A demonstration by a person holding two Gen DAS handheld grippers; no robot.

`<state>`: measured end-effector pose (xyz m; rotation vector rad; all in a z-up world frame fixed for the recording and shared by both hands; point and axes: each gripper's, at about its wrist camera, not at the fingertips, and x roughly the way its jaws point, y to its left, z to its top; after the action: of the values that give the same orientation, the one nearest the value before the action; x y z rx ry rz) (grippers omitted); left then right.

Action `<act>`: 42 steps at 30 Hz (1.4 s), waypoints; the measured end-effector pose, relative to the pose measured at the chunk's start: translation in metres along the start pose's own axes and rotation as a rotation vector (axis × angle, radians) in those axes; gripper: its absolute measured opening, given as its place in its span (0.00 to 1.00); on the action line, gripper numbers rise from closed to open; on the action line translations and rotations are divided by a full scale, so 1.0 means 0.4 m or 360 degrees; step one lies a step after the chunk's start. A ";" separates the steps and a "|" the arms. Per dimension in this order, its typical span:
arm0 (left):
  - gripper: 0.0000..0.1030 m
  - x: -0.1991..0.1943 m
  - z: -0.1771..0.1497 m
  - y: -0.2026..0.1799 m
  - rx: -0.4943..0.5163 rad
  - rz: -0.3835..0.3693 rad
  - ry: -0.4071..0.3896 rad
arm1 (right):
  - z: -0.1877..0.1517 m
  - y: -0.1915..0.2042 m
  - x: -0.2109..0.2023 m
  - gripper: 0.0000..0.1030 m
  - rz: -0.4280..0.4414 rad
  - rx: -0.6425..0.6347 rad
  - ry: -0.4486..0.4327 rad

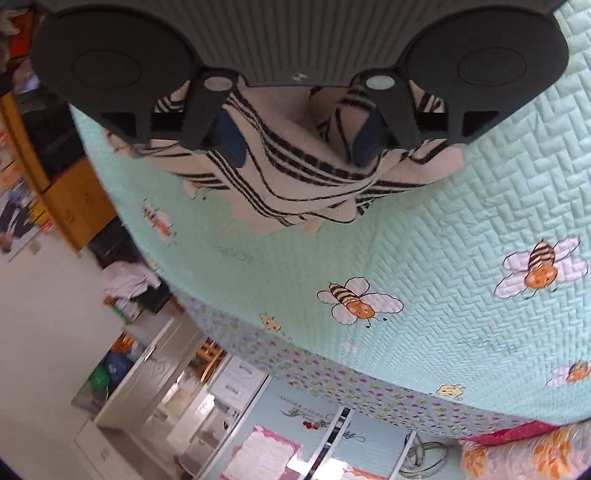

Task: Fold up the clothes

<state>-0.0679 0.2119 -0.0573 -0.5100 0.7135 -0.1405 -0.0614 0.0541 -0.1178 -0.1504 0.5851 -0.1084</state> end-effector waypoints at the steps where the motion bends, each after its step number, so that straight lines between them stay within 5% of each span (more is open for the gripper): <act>1: 0.75 -0.014 -0.006 0.017 -0.0032 0.0014 -0.0002 | -0.015 0.002 0.010 0.16 0.0014 0.0018 0.0034; 8: 0.75 -0.025 -0.075 0.116 -0.0238 0.0086 0.0011 | -0.069 -0.005 0.034 0.17 0.0075 0.0159 0.0114; 16: 0.75 0.031 -0.197 -0.050 0.0748 0.0249 -0.0067 | -0.060 -0.027 0.026 0.19 0.0111 0.0214 0.0134; 23: 0.72 0.130 -0.191 -0.088 0.1045 0.0481 -0.0261 | -0.059 -0.020 0.026 0.19 0.0087 0.0209 0.0113; 24: 0.58 0.153 -0.185 -0.091 0.1075 0.0524 -0.0245 | -0.061 -0.021 0.026 0.20 0.0078 0.0213 0.0109; 25: 0.27 0.178 -0.180 -0.095 0.1105 0.0568 -0.0212 | -0.062 -0.023 0.026 0.20 0.0070 0.0217 0.0105; 26: 0.13 0.199 -0.174 -0.100 0.1120 0.0605 -0.0173 | -0.064 -0.024 0.025 0.25 0.0061 0.0220 0.0101; 31: 0.10 0.149 -0.102 -0.128 0.0933 0.0635 -0.0338 | -0.065 -0.037 0.018 0.33 0.0075 0.0247 0.0090; 33: 0.10 0.092 -0.065 -0.139 0.0854 0.0606 -0.0459 | -0.057 -0.044 0.010 0.14 0.0130 0.0268 0.0093; 42: 0.10 -0.180 0.042 -0.213 0.0796 0.0698 -0.0876 | 0.068 0.019 -0.160 0.12 0.0347 0.0202 -0.0278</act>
<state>-0.1071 0.1658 0.0379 0.1002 0.2180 0.2258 -0.0989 0.0738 -0.0621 0.0275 0.4156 0.0786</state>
